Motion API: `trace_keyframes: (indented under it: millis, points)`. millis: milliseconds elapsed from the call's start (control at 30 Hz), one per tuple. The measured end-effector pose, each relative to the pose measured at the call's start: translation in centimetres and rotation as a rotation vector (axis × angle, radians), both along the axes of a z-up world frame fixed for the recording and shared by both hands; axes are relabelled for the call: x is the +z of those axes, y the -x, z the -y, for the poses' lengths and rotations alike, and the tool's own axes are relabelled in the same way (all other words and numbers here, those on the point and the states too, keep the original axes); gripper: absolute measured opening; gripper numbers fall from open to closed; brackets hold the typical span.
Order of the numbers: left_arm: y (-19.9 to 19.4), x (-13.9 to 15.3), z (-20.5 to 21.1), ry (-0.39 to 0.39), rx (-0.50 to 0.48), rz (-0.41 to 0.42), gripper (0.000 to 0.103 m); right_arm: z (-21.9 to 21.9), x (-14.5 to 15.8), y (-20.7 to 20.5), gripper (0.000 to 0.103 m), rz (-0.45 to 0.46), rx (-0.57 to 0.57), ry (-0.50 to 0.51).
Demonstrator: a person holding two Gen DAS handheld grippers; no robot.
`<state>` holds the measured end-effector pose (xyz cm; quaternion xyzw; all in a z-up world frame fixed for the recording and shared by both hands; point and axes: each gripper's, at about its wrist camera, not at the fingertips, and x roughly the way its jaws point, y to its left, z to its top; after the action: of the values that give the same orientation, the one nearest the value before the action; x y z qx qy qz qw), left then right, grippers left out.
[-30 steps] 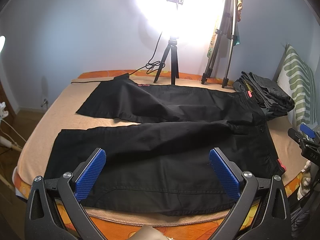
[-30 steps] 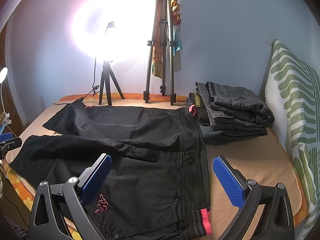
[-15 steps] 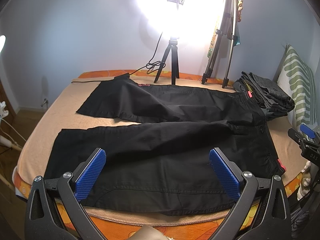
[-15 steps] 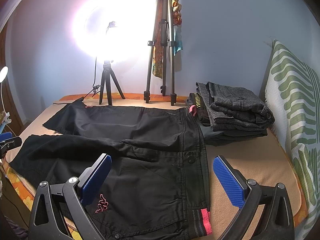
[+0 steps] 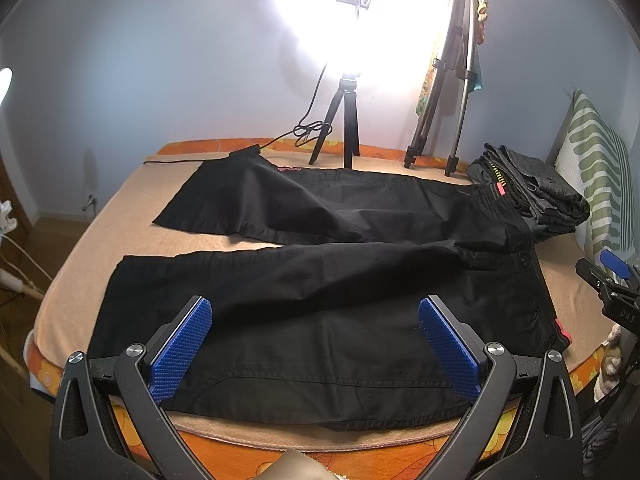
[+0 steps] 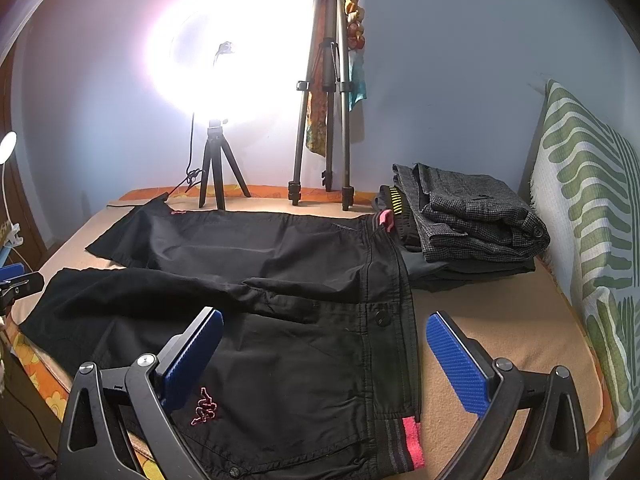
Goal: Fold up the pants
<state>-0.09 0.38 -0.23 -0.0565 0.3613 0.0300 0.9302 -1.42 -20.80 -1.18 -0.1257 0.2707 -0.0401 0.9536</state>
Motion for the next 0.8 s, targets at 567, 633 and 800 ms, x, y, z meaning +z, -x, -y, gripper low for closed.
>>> trace_keyframes:
  millis: [567, 633, 800]
  points:
    - [-0.03, -0.10, -0.17, 0.003, 0.001, -0.002, 0.103, -0.08, -0.07, 0.01, 0.103, -0.001, 0.001, 0.002]
    - [-0.05, -0.10, -0.19, 0.003, 0.000, -0.003, 0.103, -0.10, -0.07, 0.01, 0.103, -0.002, 0.001, 0.003]
    - [0.03, -0.22, -0.17, 0.003, 0.002, -0.006, 0.103, -0.10, -0.10, 0.02, 0.103, -0.005, 0.001, 0.002]
